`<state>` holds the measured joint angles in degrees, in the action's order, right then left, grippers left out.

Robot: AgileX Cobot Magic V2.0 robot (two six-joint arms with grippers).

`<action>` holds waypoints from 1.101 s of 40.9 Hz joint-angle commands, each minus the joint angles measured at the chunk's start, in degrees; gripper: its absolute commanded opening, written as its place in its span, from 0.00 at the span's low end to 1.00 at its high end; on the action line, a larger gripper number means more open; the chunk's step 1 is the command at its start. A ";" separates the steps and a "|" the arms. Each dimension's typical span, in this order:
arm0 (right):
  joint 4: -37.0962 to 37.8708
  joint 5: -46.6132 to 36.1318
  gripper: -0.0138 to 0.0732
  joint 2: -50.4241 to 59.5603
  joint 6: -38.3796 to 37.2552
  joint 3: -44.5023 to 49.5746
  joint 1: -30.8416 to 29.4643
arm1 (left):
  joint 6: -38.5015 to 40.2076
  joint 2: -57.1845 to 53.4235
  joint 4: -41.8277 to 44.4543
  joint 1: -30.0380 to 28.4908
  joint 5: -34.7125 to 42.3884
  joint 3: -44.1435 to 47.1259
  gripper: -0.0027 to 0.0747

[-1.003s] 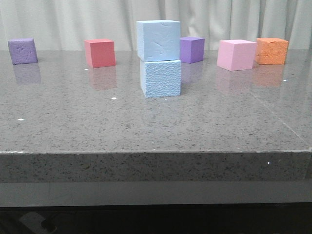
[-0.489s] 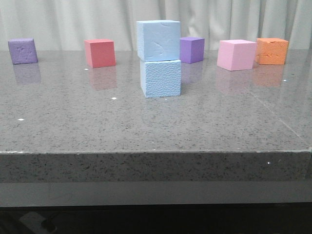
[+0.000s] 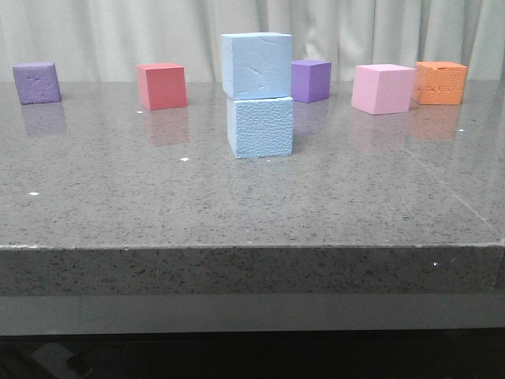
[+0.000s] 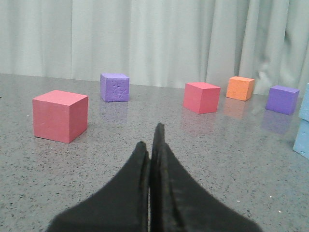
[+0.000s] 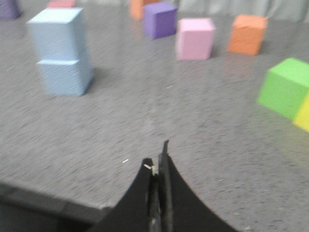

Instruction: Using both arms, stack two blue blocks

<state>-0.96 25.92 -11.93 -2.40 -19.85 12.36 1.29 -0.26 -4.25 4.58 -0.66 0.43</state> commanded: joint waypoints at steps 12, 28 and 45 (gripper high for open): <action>-0.19 -27.73 0.02 13.63 0.51 19.91 -10.52 | 0.35 -0.99 0.03 0.09 4.62 0.02 0.01; -0.19 -28.44 0.02 13.51 0.51 21.06 -11.19 | 0.35 -0.99 0.03 0.09 4.62 0.02 0.01; -0.19 -28.50 0.02 13.51 0.51 21.06 -11.37 | 0.35 -0.99 0.03 0.09 4.62 0.02 0.01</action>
<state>-0.96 2.45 0.59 -2.40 1.53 1.55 1.29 -0.26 -4.25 4.58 -0.66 0.43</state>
